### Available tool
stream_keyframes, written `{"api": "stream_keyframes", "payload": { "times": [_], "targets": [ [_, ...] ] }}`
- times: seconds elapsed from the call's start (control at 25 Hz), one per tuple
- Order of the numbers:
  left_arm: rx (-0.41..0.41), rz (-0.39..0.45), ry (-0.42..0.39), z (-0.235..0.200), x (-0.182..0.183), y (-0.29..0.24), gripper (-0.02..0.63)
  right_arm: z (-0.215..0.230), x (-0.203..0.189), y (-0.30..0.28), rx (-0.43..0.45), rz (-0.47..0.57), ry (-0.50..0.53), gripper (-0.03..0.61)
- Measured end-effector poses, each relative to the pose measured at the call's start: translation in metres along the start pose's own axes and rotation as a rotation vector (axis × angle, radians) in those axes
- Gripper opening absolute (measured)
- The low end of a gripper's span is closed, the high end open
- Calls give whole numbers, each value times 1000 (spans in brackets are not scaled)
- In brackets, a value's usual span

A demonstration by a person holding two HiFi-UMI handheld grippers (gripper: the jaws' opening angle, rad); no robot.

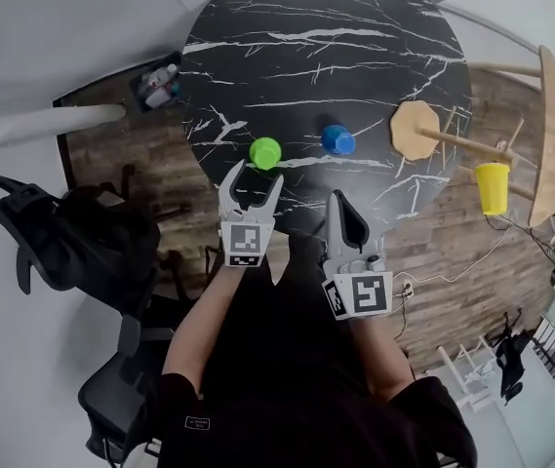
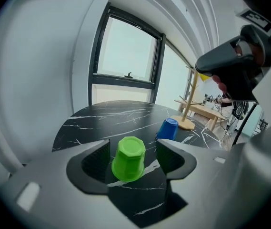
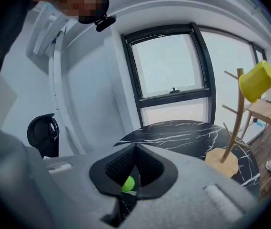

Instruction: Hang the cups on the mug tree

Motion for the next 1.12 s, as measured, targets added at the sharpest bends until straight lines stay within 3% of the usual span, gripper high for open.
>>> {"api": "stream_keyframes", "payload": {
  "times": [0.32,0.56,1.12],
  "targets": [
    [7,-26,-8,-10,-22,-23,302,0,-16,-8,-4,-29,10,-3],
    [7,-14,-19,-12,-22,-31,236,1,-20,-12,0,-44,13,-3],
    [14,-31,-33,-11,-23,-26,230,6,-24,-8,-8,-42,3,-3]
  ]
}}
Point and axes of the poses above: the fingertips, and each gripper's own axes: y backward along the fingers, z to its right, x out of its top, the point moved 3 cm from there along y, backward along the fingers, and after that the axes turned 13 degrees about -x, right-handed, at the moved point
